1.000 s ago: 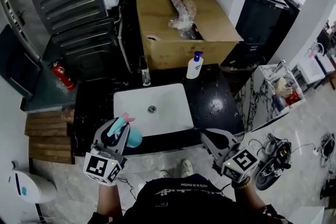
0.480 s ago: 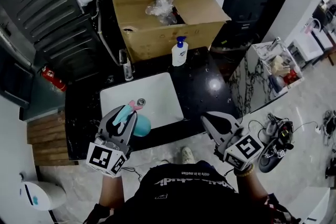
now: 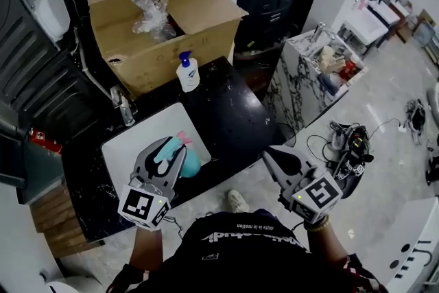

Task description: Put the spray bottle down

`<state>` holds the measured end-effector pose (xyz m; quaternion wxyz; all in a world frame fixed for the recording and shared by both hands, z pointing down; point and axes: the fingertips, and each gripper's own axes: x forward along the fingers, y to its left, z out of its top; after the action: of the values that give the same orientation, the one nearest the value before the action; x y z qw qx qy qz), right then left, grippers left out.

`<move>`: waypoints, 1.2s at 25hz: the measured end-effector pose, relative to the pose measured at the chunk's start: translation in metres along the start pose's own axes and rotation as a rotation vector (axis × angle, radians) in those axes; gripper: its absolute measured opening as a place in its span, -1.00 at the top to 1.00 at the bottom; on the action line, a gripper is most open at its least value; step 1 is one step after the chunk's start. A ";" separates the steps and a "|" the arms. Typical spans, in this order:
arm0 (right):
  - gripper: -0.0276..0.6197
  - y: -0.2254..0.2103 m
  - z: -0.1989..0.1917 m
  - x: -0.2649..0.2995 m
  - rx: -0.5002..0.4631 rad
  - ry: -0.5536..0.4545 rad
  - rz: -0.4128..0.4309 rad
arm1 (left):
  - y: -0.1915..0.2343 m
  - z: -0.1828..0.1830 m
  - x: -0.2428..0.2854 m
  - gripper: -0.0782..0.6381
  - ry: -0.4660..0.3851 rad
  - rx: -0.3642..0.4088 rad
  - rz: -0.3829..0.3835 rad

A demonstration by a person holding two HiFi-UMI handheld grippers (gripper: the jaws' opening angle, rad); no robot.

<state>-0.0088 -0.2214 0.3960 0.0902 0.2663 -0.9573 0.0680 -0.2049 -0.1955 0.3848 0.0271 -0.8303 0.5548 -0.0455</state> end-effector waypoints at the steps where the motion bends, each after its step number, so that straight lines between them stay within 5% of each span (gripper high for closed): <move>1: 0.79 -0.006 -0.001 -0.006 -0.003 0.001 -0.029 | -0.006 0.001 0.008 0.40 -0.002 0.005 -0.023; 14: 0.79 -0.051 -0.018 -0.036 0.034 -0.012 -0.171 | -0.066 0.001 0.084 0.40 -0.020 0.064 -0.215; 30: 0.79 -0.103 -0.040 0.022 0.014 -0.072 -0.144 | -0.044 -0.072 0.170 0.40 0.007 0.010 -0.109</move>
<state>0.0316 -0.3128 0.4477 0.0584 0.3375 -0.9377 0.0583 -0.1074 -0.3358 0.4686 0.0268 -0.8589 0.5087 -0.0523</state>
